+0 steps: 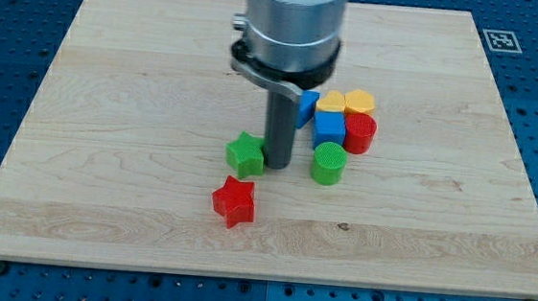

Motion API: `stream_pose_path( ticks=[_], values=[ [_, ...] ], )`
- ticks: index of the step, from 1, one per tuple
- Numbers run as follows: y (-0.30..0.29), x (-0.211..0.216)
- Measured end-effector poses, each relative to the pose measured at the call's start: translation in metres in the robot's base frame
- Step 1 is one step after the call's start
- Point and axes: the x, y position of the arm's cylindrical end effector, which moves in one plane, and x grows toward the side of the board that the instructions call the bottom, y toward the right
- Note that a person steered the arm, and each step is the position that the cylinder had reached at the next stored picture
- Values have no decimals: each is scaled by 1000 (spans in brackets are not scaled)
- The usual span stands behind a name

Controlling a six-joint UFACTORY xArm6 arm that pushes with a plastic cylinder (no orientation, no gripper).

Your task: Push the green star towards the bottom center

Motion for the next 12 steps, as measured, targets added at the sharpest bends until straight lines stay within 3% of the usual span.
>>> stream_pose_path(
  ticks=[5,7,10,12],
  values=[
    [-144,-64],
    [-134,-42],
    [-60,-4],
    [-57,26]
  ],
)
